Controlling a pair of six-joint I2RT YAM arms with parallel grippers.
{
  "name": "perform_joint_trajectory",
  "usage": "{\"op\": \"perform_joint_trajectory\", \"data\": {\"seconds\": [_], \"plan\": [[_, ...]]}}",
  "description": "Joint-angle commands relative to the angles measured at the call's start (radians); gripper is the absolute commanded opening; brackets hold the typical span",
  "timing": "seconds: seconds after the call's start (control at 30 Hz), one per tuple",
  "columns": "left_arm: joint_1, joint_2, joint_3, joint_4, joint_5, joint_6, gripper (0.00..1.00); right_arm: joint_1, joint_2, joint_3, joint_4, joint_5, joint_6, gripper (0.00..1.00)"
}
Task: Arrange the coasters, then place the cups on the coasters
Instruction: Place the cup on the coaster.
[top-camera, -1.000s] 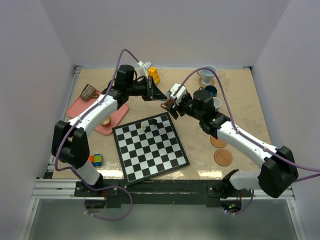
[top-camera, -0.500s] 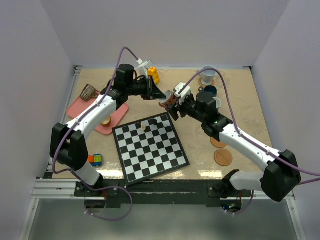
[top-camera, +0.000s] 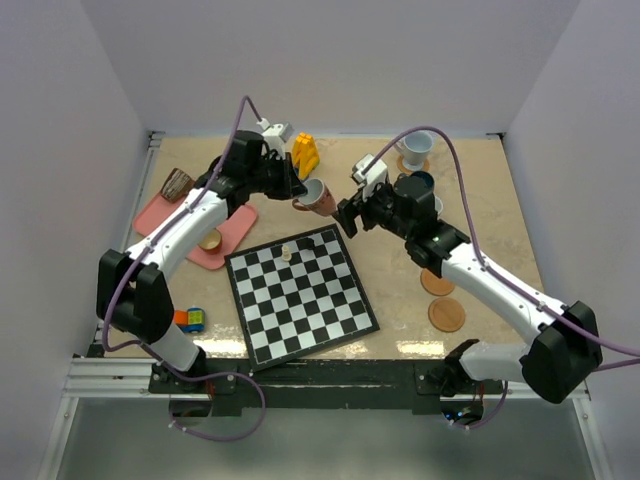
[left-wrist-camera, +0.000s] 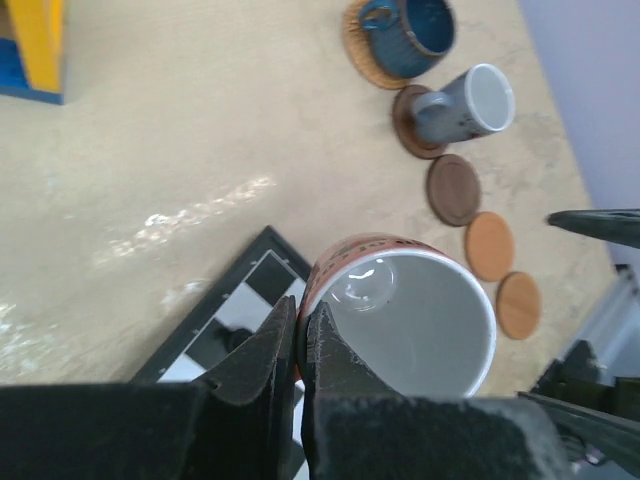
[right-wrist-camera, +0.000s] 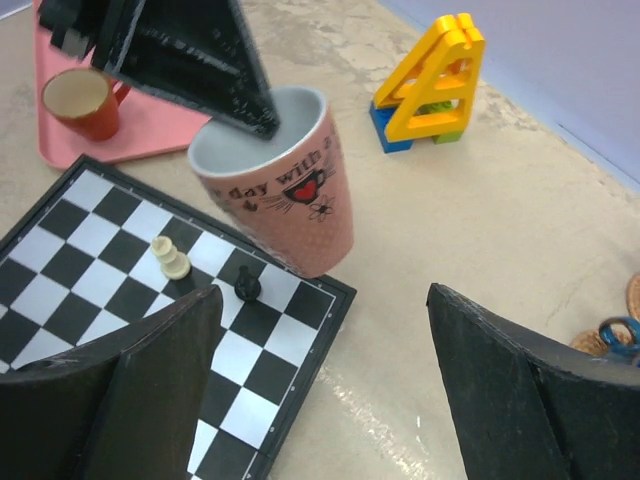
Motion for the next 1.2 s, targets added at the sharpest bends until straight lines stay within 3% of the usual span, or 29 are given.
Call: {"op": "perform_joint_trajectory", "data": {"seconds": [0.0,0.3,0.53,1.17], "plan": [[-0.088,-0.012,0.141,-0.118,-0.216,0.141,0.00,-0.004,-0.003,0.151,-0.095,0.122,0.118,0.85],[-0.186,0.031,0.210,-0.194,-0.354,0.135,0.00,-0.004,0.122,0.380,-0.328,0.235,0.288,0.70],[-0.228,0.062,0.251,-0.218,-0.389,0.097,0.00,-0.002,0.185,0.431,-0.417,0.280,0.290,0.56],[-0.272,0.097,0.279,-0.200,-0.365,0.057,0.00,0.016,0.238,0.403,-0.466,0.323,0.268,0.49]]}}
